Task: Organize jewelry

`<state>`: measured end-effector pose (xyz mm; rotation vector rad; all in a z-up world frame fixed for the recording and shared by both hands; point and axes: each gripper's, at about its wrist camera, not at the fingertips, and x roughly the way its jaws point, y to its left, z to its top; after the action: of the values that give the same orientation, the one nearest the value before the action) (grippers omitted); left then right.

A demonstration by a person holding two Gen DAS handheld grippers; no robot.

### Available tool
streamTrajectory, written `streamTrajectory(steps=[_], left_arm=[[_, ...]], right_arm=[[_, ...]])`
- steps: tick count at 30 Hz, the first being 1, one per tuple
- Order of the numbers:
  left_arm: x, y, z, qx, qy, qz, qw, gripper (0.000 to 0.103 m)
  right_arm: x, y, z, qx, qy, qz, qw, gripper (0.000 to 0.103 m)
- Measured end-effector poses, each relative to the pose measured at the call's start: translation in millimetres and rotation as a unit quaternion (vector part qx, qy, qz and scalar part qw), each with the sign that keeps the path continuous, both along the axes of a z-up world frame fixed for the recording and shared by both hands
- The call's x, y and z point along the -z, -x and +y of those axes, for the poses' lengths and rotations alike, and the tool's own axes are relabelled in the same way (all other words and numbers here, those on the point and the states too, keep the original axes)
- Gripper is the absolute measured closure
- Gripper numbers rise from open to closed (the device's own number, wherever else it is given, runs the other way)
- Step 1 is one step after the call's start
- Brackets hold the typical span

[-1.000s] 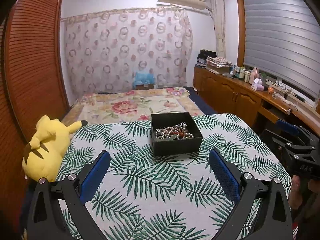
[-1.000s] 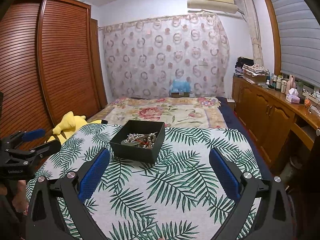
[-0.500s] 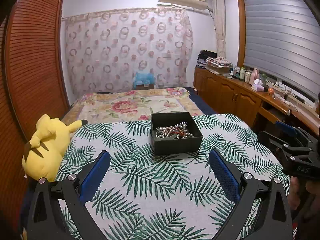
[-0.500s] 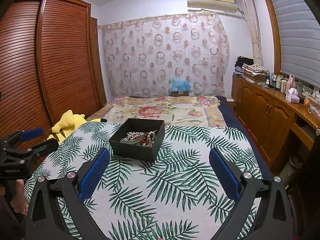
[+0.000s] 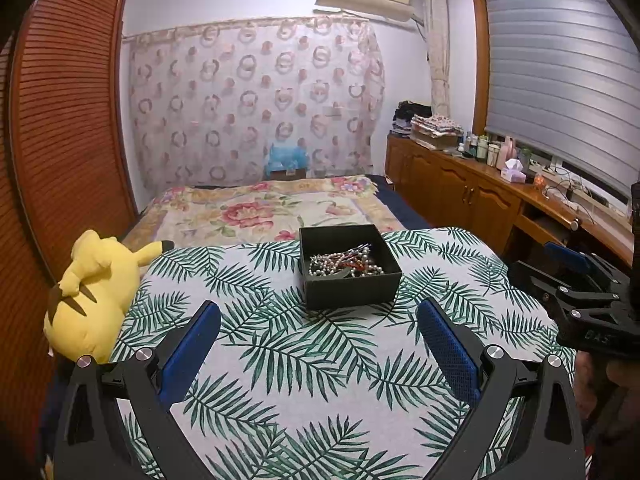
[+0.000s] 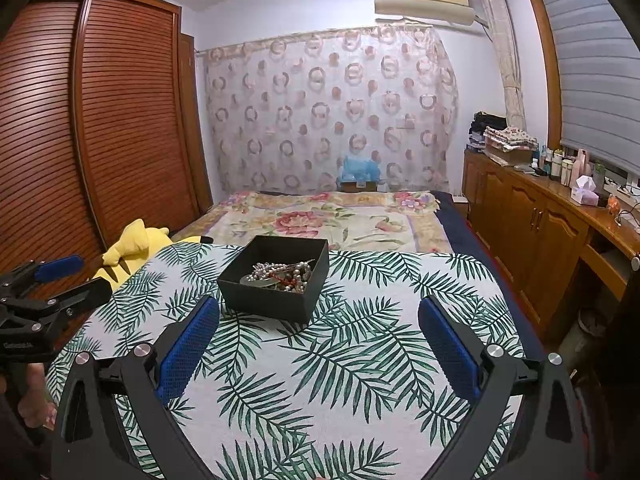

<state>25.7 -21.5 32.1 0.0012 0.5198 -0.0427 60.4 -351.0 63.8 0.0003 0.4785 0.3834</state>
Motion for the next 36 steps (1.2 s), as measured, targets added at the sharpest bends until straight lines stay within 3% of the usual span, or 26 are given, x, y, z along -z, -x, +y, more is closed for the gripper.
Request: streamTrajectory(steps=[36], left_arm=[[1.8,1.4,0.6,-0.001,-0.001,0.0,1.0,0.008]], right_arm=[[-1.6,-0.4,1.0,0.0,0.001,0.0,1.0,0.003]])
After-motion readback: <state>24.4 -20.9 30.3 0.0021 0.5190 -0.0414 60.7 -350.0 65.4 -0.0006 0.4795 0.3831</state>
